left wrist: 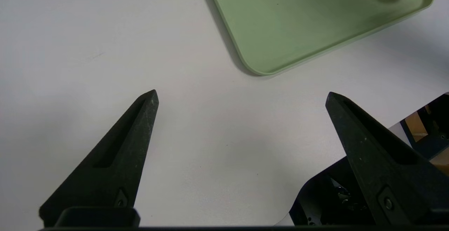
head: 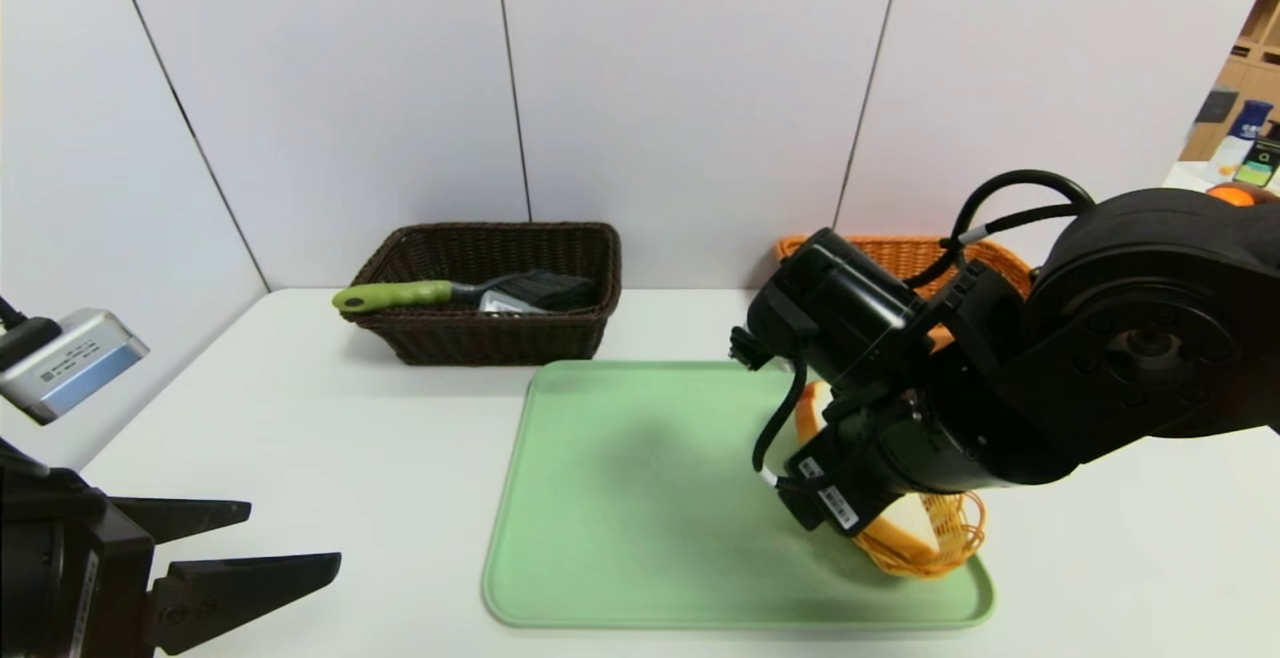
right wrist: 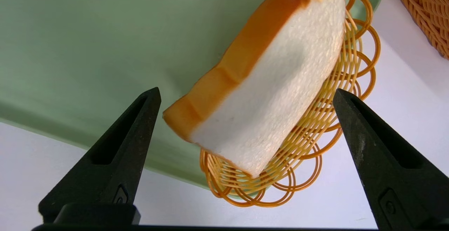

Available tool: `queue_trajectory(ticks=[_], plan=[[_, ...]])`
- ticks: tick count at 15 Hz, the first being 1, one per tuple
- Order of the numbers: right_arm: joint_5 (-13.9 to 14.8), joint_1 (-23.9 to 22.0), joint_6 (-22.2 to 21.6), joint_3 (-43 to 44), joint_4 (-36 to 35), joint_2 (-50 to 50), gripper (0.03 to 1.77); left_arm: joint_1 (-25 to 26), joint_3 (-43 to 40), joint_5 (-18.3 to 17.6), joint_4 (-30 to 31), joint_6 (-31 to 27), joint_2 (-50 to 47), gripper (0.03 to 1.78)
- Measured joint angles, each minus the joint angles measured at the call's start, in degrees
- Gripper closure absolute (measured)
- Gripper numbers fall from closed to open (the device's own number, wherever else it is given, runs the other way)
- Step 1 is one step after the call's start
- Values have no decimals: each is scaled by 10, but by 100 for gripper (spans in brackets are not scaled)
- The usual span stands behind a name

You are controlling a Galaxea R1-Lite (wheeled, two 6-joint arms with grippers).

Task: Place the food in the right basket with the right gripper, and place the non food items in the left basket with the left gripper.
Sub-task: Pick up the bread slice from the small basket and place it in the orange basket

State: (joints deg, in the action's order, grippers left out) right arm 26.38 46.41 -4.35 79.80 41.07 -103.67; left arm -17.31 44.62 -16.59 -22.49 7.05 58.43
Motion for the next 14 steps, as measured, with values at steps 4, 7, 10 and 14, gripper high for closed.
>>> queue_trajectory(ticks=[4,7,10,14], plan=[[0,-3,1,-1,1,0,10,0,-7,0,7,1,-1,12],[0,-8,4,0,2,4,10,0,-9,0,8,1,-1,12],[0,-15,5,-1,2,9,10,0,-8,-4,13,0,-1,12],[0,-20,6,0,3,14,10,0,-8,-18,15,0,-1,12]])
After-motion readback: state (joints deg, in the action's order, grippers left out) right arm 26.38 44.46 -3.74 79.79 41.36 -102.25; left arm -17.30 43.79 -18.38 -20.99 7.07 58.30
